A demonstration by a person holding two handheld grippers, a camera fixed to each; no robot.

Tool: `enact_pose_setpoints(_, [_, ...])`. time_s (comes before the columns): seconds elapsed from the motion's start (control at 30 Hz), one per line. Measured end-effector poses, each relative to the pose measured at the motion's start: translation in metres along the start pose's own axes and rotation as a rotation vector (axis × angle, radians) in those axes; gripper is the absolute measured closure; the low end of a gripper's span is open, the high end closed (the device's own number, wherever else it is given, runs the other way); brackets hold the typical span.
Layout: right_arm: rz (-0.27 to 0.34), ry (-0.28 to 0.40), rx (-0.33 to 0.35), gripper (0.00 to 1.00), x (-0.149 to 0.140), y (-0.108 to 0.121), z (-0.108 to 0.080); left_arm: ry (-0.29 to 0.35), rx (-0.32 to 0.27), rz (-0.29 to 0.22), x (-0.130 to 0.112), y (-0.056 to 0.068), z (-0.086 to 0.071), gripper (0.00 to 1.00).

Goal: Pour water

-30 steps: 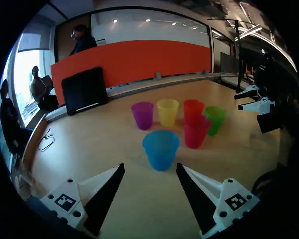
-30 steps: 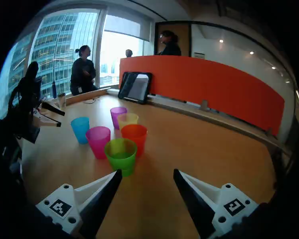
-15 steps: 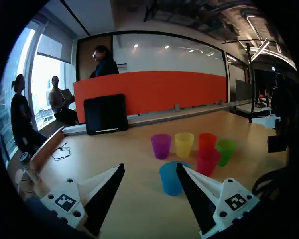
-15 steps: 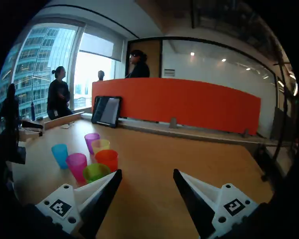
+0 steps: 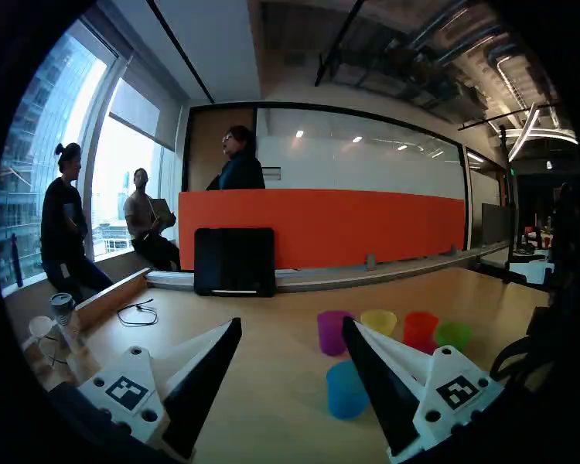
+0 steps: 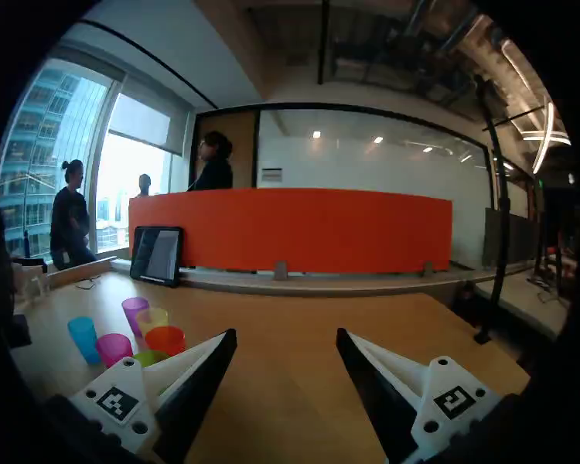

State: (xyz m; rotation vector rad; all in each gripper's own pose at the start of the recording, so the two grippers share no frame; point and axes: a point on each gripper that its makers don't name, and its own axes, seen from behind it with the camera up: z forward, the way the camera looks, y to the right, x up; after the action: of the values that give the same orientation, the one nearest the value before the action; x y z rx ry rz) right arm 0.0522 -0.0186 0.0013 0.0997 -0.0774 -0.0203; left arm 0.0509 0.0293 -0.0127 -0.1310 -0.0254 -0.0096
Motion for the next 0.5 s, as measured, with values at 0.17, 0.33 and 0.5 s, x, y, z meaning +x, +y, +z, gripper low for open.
enact_pose_setpoints(0.17, [-0.009, 0.055, -0.060, 0.00, 0.011, 0.007, -0.004, 0.019, 0.009, 0.002, 0.004, 0.003, 0.000, 0.04])
enact_pose_setpoints(0.33, [-0.034, 0.103, -0.119, 0.00, 0.022, 0.015, -0.011, 0.038, 0.026, 0.000, 0.008, 0.005, 0.002, 0.04])
enact_pose_setpoints(0.5, [-0.026, 0.119, -0.146, 0.00, 0.024, 0.021, -0.017, 0.042, 0.041, -0.011, 0.006, 0.005, 0.004, 0.04])
